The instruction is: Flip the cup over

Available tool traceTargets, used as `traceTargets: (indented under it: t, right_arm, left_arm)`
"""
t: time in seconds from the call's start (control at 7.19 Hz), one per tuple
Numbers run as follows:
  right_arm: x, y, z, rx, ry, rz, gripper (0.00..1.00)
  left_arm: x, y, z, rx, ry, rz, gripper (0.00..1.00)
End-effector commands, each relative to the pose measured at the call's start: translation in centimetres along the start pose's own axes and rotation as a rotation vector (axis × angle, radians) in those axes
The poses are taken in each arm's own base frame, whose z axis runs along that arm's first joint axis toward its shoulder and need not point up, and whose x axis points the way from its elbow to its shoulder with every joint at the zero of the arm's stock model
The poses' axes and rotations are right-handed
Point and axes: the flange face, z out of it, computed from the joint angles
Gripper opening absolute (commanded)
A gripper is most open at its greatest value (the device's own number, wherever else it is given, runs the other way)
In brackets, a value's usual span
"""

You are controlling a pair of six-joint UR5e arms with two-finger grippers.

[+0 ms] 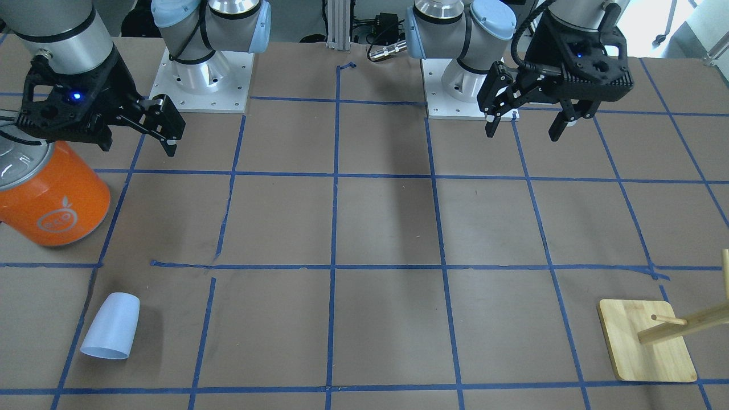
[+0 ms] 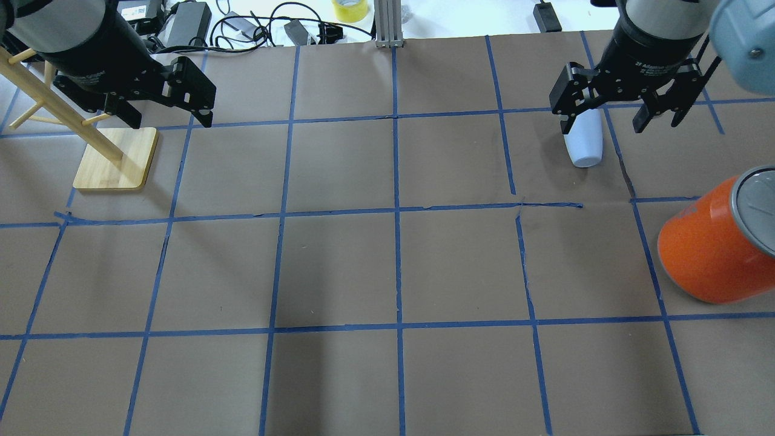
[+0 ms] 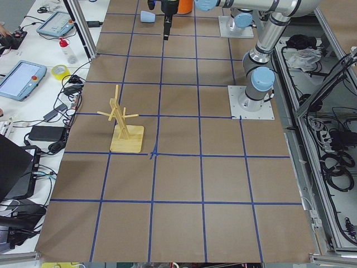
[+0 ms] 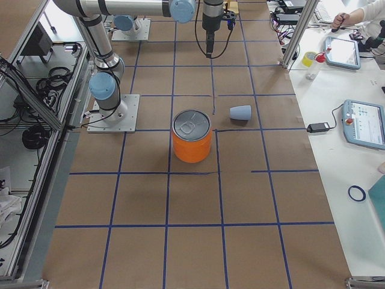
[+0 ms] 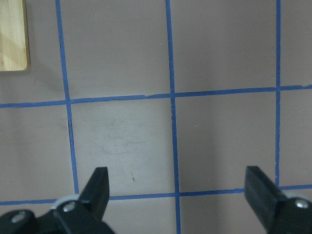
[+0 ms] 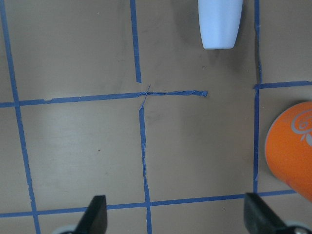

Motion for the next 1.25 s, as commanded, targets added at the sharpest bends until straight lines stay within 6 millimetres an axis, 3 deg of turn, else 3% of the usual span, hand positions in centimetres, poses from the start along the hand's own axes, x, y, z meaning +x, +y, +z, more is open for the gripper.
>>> traceTargets:
  t: [0.0, 0.42, 1.11]
  right_arm:
    - [0.1, -0.2, 0.3, -0.004, 0.005, 0.001, 1.00]
    - [0.0, -0.1, 0.1, -0.003, 0.007, -0.002, 1.00]
    - [0.1, -1.3, 1.7, -0.027, 0.012, 0.009, 1.00]
  left_arm:
    - [0.0, 0.0, 0.1, 0.006, 0.000, -0.005, 1.00]
    - [0.1, 0.1, 0.3, 0.004, 0.000, -0.002, 1.00]
    - [-0.1, 0.0, 0.2, 0.007, -0.002, -0.002, 1.00]
